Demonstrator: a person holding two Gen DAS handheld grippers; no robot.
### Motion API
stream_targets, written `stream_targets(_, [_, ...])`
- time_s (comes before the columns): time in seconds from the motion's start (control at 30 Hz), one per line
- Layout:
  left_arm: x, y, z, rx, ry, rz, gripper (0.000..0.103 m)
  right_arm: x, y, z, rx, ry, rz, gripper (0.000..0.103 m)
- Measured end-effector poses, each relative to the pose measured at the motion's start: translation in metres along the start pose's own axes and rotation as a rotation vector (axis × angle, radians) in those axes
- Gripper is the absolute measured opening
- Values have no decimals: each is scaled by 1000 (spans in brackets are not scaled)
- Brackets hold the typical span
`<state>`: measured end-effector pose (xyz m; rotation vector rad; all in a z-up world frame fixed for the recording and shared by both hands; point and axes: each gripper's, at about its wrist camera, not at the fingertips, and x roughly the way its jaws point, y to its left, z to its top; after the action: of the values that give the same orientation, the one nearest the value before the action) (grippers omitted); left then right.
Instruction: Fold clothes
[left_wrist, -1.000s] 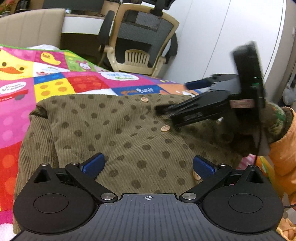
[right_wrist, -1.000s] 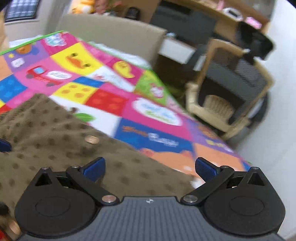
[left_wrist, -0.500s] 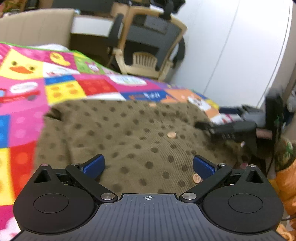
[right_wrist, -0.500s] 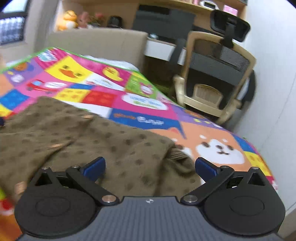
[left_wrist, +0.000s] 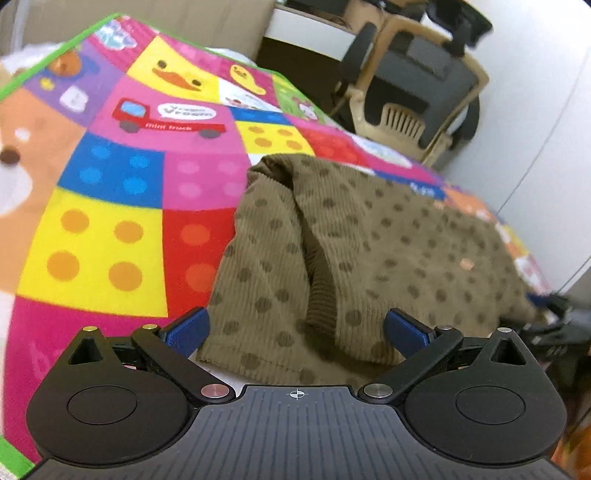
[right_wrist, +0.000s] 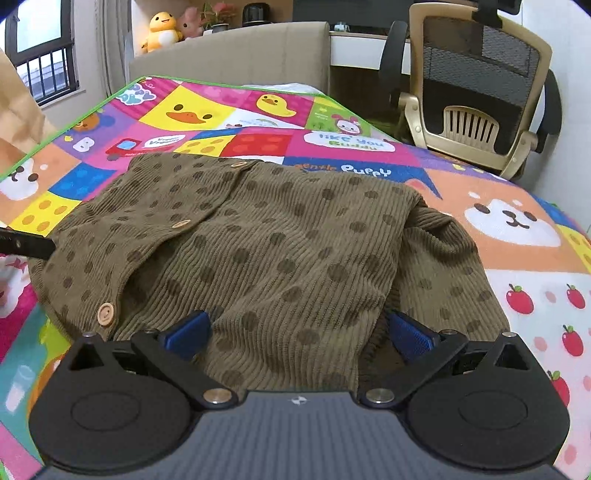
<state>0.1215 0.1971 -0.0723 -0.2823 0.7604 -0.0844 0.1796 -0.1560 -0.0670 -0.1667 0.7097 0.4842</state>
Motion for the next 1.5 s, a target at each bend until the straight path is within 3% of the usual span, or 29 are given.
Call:
stream_targets(0.17, [6, 1, -5, -1, 11, 19, 103, 0, -2, -2, 13, 6, 14, 103])
stream_targets(0.37, [-1, 16, -8, -159, -68, -43, 101, -1, -3, -1, 12, 3, 13, 103])
stream_targets(0.4, [-1, 15, -7, -157, -76, -45, 96, -3, -2, -1, 10, 1, 6, 103])
stream_targets(0.43, [-1, 13, -6, -154, -83, -46, 79, -5, 0, -1, 2, -2, -6, 103])
stream_targets(0.53, [2, 10, -3, -145, -78, -92, 46, -24, 16, 1, -73, -87, -117, 103])
stream_targets(0.57, [4, 10, -3, -148, -67, -123, 42, -34, 24, 3, -114, -138, -146, 103])
stream_targets(0.67, [4, 9, 0, -146, -70, -141, 34, -56, 56, 11, -228, -245, -114, 103])
stream_targets(0.87, [-3, 19, 15, -237, -89, -250, 26, -25, 140, 14, -431, -197, 86, 103])
stream_targets(0.97, [-4, 17, 23, -252, -91, -289, 26, -10, 182, 15, -531, -173, 184, 103])
stream_targets(1.03, [-4, 15, 27, -248, -86, -299, 26, 5, 200, 15, -568, -162, 165, 100])
stream_targets(1.07, [-4, 15, 28, -247, -84, -304, 26, 11, 198, 19, -538, -145, 161, 93])
stream_targets(1.17, [-9, 14, 30, -237, -81, -331, 28, 28, 185, 33, -418, -98, 162, 90])
stream_targets(1.2, [-12, 14, 31, -234, -92, -332, 33, 31, 173, 37, -347, -79, 179, 90])
stream_targets(1.33, [-34, 29, 35, -263, -179, -319, 80, 42, 131, 44, -98, -28, 275, 90])
stream_targets(1.43, [-38, 42, 33, -290, -172, -303, 93, 43, 120, 46, -34, -26, 313, 90])
stream_targets(1.5, [-36, 50, 28, -306, -140, -292, 93, 42, 124, 44, -56, -34, 304, 91])
